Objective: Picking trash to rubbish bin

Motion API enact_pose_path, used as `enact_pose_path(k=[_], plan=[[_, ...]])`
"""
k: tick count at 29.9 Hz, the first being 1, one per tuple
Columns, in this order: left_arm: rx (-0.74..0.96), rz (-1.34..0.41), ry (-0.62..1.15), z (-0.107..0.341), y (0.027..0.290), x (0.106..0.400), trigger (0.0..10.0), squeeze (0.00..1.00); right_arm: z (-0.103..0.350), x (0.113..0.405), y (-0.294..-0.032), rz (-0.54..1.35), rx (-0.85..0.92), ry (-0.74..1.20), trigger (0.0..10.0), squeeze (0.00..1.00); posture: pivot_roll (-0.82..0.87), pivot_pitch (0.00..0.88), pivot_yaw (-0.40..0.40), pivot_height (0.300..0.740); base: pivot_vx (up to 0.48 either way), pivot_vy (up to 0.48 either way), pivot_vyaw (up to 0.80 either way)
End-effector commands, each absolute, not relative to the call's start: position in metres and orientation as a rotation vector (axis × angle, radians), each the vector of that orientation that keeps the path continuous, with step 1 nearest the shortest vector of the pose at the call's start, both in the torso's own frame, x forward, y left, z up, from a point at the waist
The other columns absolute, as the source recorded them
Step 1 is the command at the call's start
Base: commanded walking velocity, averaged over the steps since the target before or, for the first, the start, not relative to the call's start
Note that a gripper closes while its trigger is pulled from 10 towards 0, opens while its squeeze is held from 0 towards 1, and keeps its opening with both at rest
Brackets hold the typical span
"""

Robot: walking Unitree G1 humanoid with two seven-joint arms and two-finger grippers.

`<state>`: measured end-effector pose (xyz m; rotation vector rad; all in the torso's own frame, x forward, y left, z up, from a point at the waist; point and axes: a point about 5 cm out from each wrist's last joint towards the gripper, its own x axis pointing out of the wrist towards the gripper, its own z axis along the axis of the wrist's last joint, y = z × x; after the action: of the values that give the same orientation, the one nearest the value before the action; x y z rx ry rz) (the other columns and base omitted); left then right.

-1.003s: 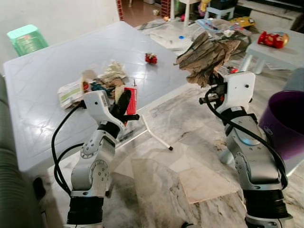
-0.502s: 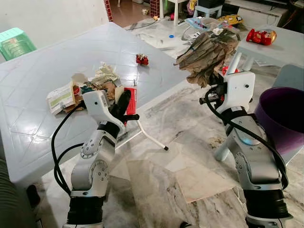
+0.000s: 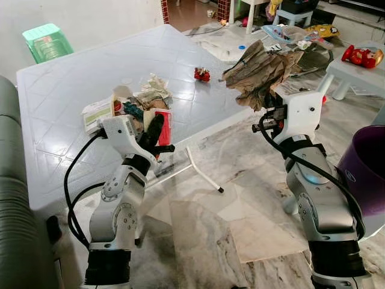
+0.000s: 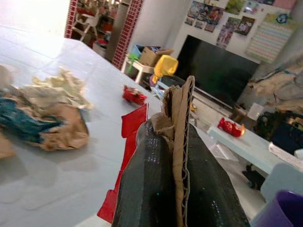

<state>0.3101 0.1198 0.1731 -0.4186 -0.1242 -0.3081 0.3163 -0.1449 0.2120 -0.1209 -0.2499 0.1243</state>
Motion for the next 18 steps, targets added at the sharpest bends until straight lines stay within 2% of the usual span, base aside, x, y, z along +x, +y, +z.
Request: enact_pose_path(k=[1, 10, 15, 18], plan=[[-0.402, -0.308, -0.137, 0.1758, 0.1218, 0.3100, 3.4, 0.00, 0.2138, 0.3159, -0.1439, 0.129, -0.115, -0.256, 10.0, 0.00, -0.08, 0.073, 0.068, 0.740, 0.000, 0.000, -0.76], [-0.388, -0.307, -0.143, 0.1754, 0.1230, 0.3100, 2.7, 0.00, 0.2135, 0.3163, -0.1436, 0.129, -0.119, -0.253, 10.0, 0.00, -0.08, 0.071, 0.070, 0.740, 0.285, 0.000, -0.76], [-0.388, -0.307, -0.144, 0.1755, 0.1233, 0.3100, 2.7, 0.00, 0.2136, 0.3164, -0.1434, 0.130, -0.120, -0.254, 10.0, 0.00, -0.08, 0.071, 0.070, 0.740, 0.322, 0.000, -0.77], [-0.387, -0.305, -0.145, 0.1755, 0.1235, 0.3100, 3.1, 0.00, 0.2136, 0.3164, -0.1435, 0.130, -0.120, -0.254, 10.0, 0.00, -0.08, 0.071, 0.070, 0.740, 0.305, 0.000, -0.76]])
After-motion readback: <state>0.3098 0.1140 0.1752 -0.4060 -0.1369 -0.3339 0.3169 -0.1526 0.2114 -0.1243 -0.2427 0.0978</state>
